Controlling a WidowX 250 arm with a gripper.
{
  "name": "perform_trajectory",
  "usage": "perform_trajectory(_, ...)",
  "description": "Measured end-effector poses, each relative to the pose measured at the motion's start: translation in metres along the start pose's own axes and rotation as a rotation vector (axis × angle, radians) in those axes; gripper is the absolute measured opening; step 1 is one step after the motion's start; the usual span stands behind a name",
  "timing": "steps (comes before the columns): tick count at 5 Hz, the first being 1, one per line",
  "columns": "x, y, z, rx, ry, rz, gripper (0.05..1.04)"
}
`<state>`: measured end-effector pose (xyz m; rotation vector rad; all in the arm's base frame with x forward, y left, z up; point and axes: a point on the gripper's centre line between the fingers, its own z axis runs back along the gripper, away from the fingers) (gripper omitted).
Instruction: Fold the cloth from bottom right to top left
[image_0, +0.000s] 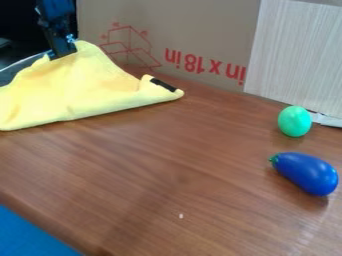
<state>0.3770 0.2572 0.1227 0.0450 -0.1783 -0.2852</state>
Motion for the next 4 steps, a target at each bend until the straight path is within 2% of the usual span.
perform_trajectory(1,0.001,0.000,0.000,-0.002,-0.006,-0.009,0.482)
perform_trajectory(2,-0.002,0.000,-0.002,-0.009,-0.008,-0.006,0.788)
perform_trajectory(3,-0.009,-0.002,-0.005,-0.019,-0.009,-0.002,0.997)
perform_trajectory(4,-0.012,-0.003,0.021,-0.002,-0.053,0.000,1.000)
